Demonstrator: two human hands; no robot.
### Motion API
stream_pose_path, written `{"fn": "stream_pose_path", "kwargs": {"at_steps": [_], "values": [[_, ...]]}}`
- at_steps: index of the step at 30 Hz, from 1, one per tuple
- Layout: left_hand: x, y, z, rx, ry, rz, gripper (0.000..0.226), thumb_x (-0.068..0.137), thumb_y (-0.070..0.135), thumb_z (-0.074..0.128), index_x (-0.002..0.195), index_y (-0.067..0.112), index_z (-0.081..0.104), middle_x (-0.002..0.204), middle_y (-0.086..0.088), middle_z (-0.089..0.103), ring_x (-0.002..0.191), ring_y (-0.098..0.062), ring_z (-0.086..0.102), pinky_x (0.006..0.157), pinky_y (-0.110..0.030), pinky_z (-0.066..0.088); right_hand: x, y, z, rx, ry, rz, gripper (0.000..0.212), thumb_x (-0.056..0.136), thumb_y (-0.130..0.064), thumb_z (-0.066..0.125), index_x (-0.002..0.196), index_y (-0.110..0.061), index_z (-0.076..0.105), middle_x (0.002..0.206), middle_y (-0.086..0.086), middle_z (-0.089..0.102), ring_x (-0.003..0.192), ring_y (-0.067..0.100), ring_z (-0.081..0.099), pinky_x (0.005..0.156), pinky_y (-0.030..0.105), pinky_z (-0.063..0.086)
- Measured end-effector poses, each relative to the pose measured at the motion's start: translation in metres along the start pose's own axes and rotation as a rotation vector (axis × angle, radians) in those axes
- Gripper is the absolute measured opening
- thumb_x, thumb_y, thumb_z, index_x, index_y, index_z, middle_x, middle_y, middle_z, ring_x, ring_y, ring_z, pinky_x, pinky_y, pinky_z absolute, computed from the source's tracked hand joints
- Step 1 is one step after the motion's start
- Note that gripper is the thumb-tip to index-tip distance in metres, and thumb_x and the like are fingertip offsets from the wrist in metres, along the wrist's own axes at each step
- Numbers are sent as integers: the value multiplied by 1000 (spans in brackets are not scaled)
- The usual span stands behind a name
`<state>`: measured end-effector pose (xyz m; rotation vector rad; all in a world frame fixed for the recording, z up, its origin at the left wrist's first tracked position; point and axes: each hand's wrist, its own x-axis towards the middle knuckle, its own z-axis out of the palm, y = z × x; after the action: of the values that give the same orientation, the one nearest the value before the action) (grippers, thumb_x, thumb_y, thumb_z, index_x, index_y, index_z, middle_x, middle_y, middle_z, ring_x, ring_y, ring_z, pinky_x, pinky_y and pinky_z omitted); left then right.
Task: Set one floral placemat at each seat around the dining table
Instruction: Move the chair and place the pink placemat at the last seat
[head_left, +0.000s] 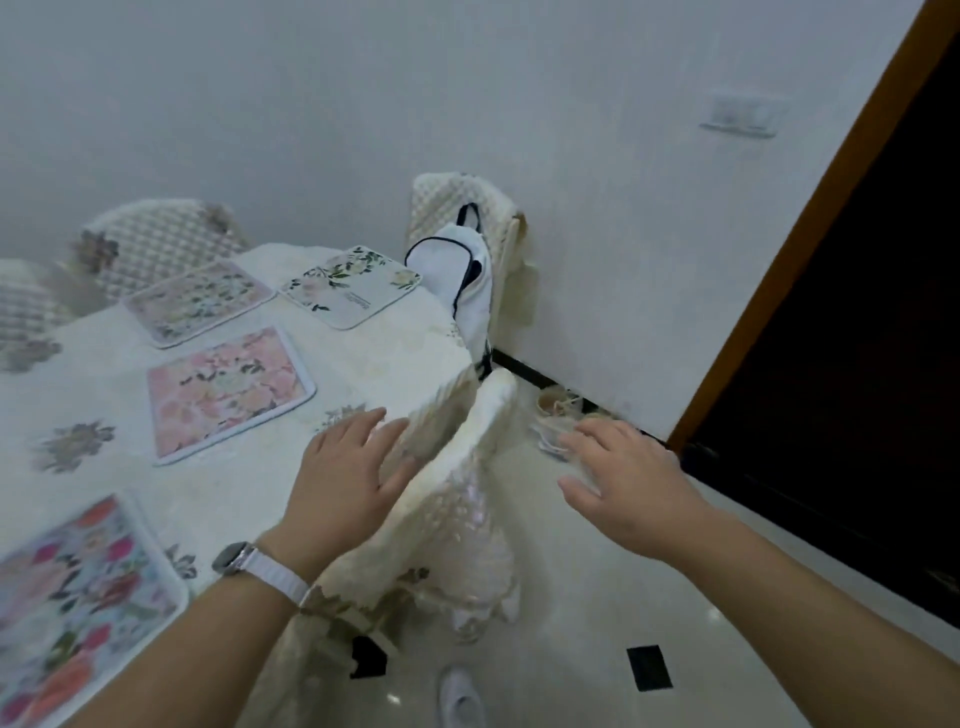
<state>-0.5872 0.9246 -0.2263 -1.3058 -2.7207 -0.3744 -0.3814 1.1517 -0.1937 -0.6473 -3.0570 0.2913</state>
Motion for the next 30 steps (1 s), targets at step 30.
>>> {"fn": "stream_pose_path", "kwargs": {"at_steps": [30], "values": [[77, -196, 52, 40, -165, -817, 69, 84, 59, 21, 139, 28, 47, 147, -3, 46, 132, -25, 42, 106, -45, 35, 397, -145, 103, 115, -425, -661, 53, 97, -47, 42, 144, -22, 39, 147, -2, 40, 131, 22, 37, 104, 39, 37]]}}
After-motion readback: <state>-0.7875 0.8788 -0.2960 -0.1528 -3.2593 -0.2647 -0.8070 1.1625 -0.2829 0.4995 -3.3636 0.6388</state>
